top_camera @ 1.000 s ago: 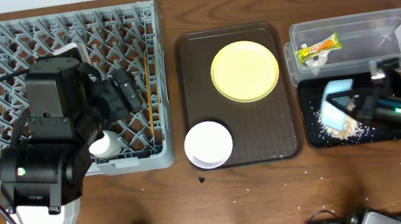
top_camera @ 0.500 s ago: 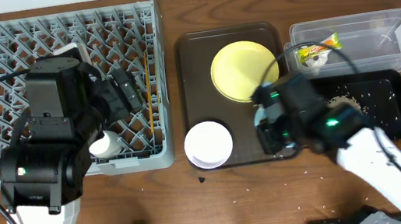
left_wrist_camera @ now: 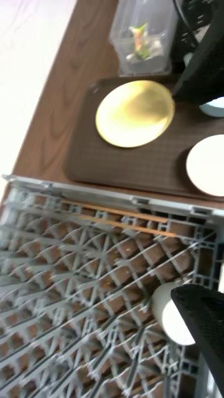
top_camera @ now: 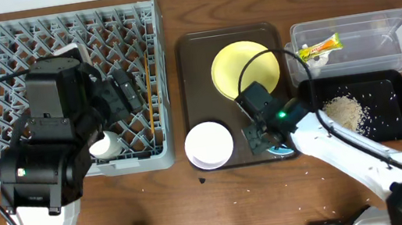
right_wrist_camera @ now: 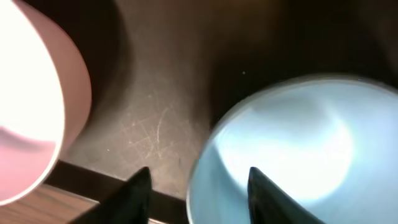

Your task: Sort waste into correct bins and load items into the dishwasher

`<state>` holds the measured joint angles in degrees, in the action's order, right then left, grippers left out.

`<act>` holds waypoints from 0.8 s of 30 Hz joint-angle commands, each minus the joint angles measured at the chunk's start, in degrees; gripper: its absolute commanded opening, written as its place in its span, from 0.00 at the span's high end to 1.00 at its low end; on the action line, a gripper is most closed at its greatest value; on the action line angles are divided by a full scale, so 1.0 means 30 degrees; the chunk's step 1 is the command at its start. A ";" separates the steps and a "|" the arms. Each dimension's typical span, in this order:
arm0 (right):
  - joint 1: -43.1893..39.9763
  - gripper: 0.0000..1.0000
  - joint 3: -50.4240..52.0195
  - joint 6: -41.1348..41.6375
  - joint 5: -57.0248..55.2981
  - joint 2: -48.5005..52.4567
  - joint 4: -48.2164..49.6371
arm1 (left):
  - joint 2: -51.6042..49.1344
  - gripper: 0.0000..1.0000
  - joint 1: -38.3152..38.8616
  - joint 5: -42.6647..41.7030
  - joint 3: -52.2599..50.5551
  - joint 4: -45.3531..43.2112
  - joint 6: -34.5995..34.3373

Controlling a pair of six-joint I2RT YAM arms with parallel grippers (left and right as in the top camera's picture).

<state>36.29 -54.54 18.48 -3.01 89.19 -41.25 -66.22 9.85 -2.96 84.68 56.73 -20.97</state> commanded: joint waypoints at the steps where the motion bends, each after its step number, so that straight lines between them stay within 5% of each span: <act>1: -0.0896 0.43 -0.1603 0.0364 0.0036 -0.2011 -0.0495 | -0.0022 0.08 -0.0080 -0.2127 0.0175 0.0401 -0.0262; 9: -0.5304 0.44 -0.3606 0.0838 0.4204 -0.5042 -0.0954 | -0.2761 0.08 0.1712 -0.2994 0.0007 0.1290 -0.0488; 16: -0.7264 0.48 -0.3803 0.1683 0.4991 -0.5552 -0.1938 | -0.8233 0.09 0.4896 -0.1115 -0.0044 0.1078 -0.1450; 20: -0.7643 0.48 -0.3803 0.1690 0.4962 -0.5552 -0.2696 | -1.0280 0.27 0.6135 -0.2492 -0.0044 0.1086 -0.1967; 24: -0.7876 0.48 -0.3803 0.1698 0.4962 -0.5552 -0.2973 | -1.1468 0.30 0.7461 -0.2514 -0.0051 0.1086 -0.2368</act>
<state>13.67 -65.43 22.65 11.03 72.77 -49.71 -98.87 29.15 -9.54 84.75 59.75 -25.93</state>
